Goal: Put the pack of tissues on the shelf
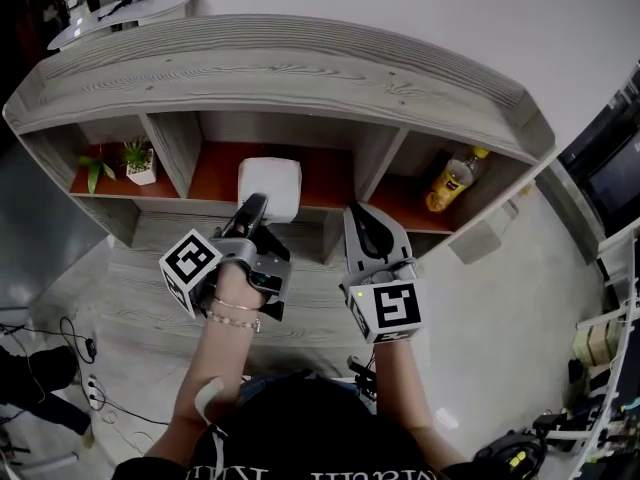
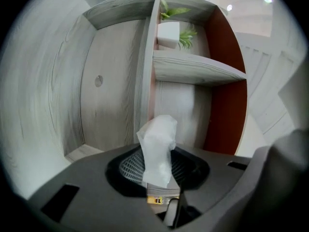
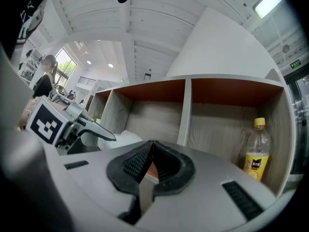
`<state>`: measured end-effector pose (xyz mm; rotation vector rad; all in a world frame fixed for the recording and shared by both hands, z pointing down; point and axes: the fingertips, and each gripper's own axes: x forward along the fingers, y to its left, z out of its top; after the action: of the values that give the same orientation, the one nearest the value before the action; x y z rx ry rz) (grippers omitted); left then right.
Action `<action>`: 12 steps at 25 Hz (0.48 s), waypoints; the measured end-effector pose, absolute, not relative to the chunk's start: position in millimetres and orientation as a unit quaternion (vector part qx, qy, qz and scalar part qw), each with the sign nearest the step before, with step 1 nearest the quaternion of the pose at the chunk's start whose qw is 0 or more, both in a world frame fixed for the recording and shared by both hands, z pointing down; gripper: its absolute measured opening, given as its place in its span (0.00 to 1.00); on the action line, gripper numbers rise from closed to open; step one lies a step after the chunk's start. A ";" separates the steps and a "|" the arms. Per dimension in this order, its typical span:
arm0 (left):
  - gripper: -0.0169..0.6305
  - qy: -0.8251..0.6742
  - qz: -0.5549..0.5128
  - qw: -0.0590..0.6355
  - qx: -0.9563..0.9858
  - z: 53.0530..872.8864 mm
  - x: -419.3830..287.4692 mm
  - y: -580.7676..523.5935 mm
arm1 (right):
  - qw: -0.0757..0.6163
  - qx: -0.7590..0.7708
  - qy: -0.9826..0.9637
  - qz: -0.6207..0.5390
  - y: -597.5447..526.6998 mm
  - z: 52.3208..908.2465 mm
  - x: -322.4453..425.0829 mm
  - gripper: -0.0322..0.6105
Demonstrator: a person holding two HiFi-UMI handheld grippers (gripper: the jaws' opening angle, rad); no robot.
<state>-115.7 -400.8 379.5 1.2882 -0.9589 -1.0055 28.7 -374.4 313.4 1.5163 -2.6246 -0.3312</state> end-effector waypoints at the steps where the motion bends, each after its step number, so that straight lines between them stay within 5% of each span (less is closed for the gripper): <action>1: 0.19 -0.414 -0.428 0.589 0.546 380.1 -116.2 -400.3 | 0.046 0.497 -0.860 -0.108 -374.0 313.8 30.0 0.08; 12: 0.37 -0.429 -0.434 0.590 0.529 395.9 -119.9 -409.3 | 0.040 0.503 -0.857 -0.101 -365.0 317.3 39.1 0.08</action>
<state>-119.9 -409.3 395.9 1.2303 -0.9983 -1.0100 39.1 -365.0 317.3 1.5420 -2.6261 -0.3105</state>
